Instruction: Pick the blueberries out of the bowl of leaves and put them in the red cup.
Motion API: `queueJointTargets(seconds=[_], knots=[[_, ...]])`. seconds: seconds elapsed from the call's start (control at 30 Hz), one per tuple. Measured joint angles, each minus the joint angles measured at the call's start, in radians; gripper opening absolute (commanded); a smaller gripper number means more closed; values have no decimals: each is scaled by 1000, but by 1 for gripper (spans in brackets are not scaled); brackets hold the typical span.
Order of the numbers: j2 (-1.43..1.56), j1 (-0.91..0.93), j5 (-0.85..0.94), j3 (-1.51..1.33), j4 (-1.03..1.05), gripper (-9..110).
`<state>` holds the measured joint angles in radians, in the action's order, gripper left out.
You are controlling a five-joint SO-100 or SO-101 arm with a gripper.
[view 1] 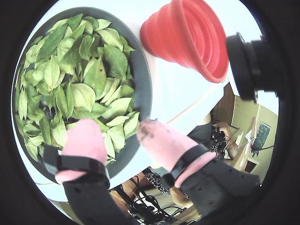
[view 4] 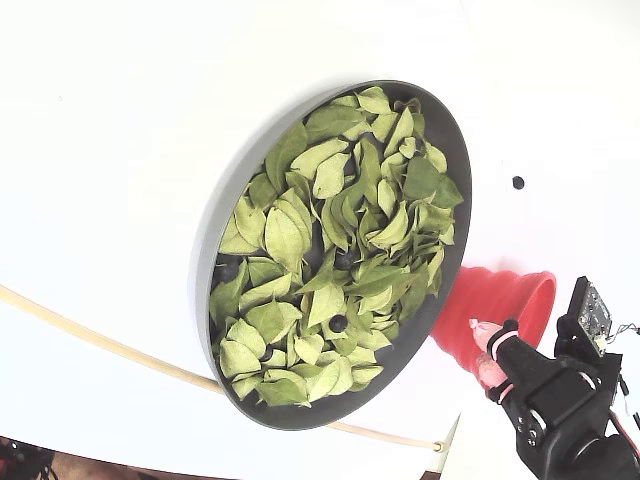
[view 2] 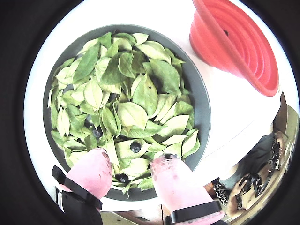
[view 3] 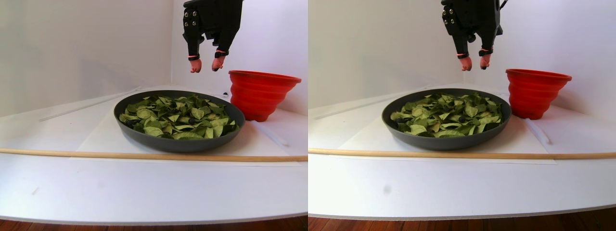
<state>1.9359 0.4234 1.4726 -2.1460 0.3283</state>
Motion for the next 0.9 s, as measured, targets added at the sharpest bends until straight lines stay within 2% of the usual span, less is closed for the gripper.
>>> queueJointTargets(seconds=[0.9], knots=[[21,-52,-137,-67,17,16]])
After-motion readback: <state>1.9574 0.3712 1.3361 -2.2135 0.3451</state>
